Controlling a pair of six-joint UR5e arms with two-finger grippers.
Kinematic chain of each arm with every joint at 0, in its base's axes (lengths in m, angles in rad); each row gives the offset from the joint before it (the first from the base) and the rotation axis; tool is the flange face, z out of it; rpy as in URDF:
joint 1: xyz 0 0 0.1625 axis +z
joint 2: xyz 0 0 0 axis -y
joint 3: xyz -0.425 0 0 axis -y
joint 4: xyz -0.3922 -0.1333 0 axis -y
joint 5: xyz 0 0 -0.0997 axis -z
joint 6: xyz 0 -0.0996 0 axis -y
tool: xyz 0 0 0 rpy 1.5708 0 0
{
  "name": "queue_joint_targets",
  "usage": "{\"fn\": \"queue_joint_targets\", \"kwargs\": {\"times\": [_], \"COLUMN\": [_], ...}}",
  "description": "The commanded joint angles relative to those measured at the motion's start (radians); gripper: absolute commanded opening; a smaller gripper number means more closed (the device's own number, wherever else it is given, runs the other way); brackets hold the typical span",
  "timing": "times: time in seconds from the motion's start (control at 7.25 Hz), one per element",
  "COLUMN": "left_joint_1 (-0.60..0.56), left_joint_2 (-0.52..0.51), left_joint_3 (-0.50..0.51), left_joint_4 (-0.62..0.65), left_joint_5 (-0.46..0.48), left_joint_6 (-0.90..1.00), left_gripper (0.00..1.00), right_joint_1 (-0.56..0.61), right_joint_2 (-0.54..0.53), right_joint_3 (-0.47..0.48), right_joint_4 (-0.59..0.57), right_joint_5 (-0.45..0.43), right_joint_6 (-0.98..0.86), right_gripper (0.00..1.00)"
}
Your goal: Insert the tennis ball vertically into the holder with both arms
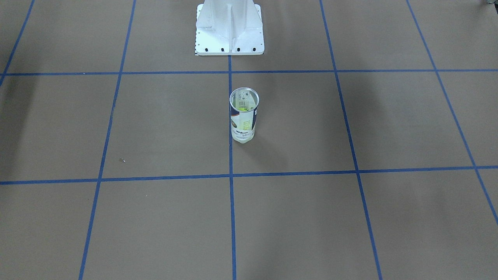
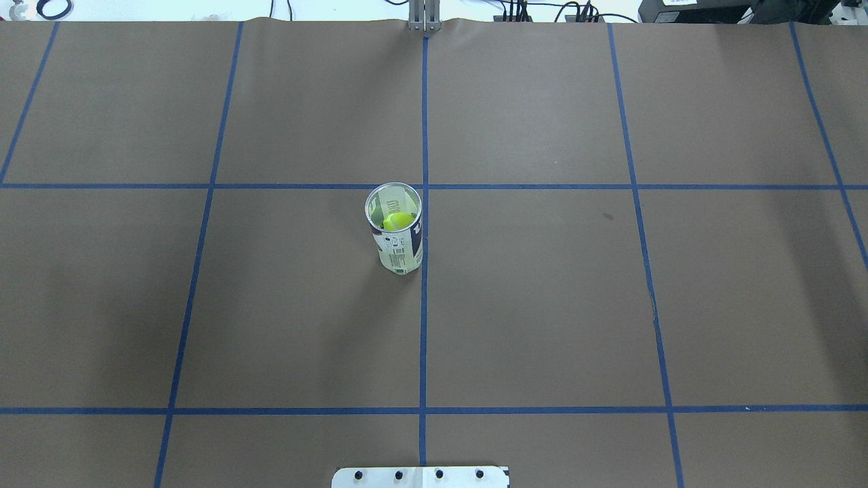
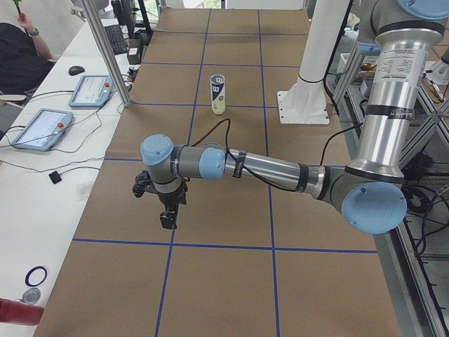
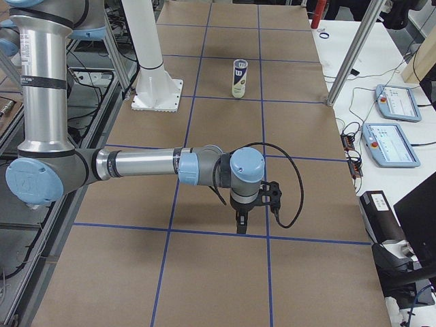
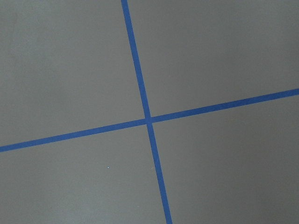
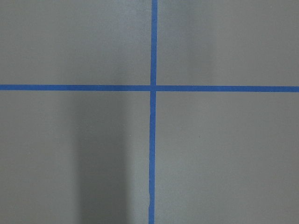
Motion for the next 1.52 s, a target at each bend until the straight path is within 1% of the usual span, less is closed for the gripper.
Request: {"fn": "queue_joint_targets", "kwargs": {"times": [0.0,0.14,0.28,0.41,0.55,0.83,0.97,1.1,1.38], "left_joint_1": [-0.007,-0.036,-0.074,-0.087,-0.087,-0.087,-0.087,-0.087,-0.087], "left_joint_2": [0.001,0.002,0.049,0.07,0.071,0.074,0.079,0.079,0.079], "left_joint_3": [0.001,0.009,0.009,0.007,0.009,0.007,0.004,0.004,0.004], "left_joint_4": [-0.002,-0.004,-0.006,-0.004,-0.002,-0.007,-0.007,-0.006,-0.006], "left_joint_5": [-0.003,-0.005,-0.006,-0.006,-0.029,-0.043,-0.098,-0.115,-0.115], "left_joint_6": [0.002,0.003,0.055,0.128,0.129,0.127,0.127,0.129,0.133], "left_gripper": [1.0,1.0,1.0,1.0,1.0,1.0,1.0,1.0,1.0], "right_joint_1": [-0.001,-0.001,-0.001,-0.001,-0.001,-0.001,0.0,0.0,0.0], "right_joint_2": [0.001,0.001,0.002,0.004,0.005,0.005,0.007,0.008,0.01], "right_joint_3": [0.0,0.0,-0.001,0.0,0.002,0.011,0.009,0.009,0.014], "right_joint_4": [0.0,0.0,0.0,0.0,0.0,0.0,0.0,0.0,0.002], "right_joint_5": [-0.001,-0.001,-0.001,-0.001,-0.001,-0.001,-0.001,-0.001,-0.001], "right_joint_6": [0.001,0.004,0.004,0.004,0.004,0.004,0.005,0.005,0.005], "right_gripper": [0.99,0.99,0.99,0.99,0.99,0.99,0.99,0.99,0.99]}}
